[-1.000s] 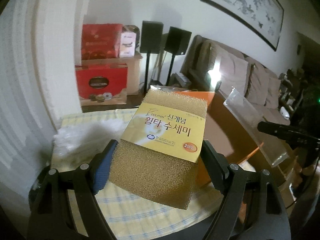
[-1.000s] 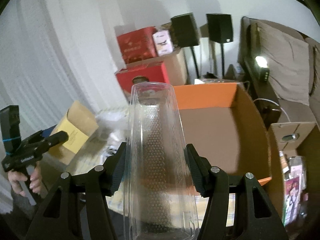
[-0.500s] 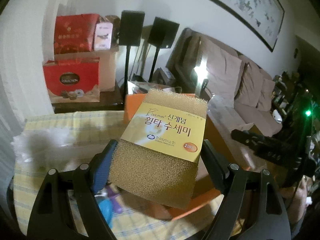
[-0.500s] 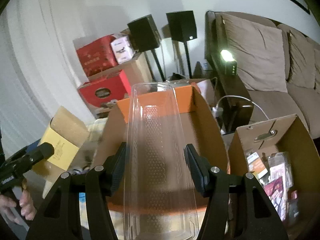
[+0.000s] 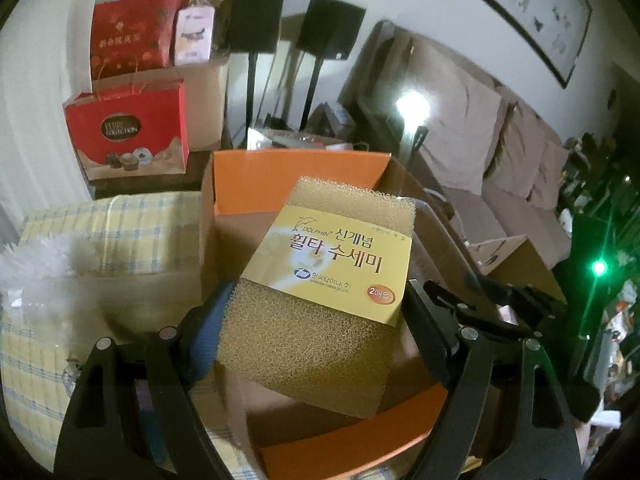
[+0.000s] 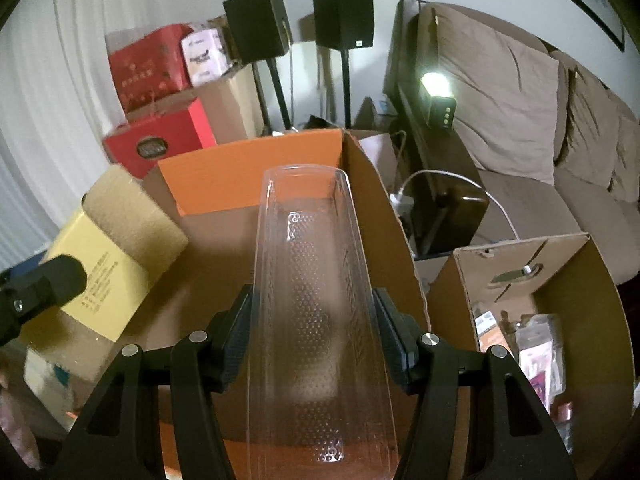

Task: Organize objects
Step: 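Lower the clear tube into the orange box with the right gripper while the left gripper carries the sponge over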

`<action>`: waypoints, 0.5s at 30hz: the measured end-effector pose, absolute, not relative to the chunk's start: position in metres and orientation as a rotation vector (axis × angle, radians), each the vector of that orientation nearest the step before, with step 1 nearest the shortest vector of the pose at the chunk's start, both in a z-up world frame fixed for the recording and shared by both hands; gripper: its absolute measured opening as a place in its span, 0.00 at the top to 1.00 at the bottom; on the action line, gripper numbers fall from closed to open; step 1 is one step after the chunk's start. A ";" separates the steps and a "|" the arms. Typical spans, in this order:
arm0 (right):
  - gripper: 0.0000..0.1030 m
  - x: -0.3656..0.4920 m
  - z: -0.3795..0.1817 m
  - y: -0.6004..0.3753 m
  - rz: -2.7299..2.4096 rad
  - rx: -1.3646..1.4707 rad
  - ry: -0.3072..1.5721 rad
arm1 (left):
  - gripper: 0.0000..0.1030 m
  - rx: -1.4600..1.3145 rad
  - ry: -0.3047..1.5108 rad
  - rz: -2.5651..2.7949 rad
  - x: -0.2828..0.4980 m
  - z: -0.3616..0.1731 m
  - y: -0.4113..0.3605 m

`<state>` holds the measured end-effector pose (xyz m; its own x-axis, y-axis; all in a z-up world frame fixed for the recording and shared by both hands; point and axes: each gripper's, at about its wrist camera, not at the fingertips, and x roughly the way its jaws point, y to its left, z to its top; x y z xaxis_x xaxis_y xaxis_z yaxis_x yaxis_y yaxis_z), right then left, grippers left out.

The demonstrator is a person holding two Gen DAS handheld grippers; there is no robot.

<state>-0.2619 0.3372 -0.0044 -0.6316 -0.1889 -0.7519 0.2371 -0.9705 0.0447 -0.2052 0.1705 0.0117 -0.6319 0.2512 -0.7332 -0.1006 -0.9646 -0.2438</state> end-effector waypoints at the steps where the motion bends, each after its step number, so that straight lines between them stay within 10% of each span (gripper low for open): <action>1: 0.42 -0.262 -0.008 0.337 -2.646 1.210 0.103 | 0.21 -1.251 -0.264 2.658 -0.206 0.008 0.173; 15: 0.37 -0.260 -0.032 0.338 -2.650 1.268 0.172 | 0.21 -1.421 -0.207 2.626 -0.220 -0.016 0.187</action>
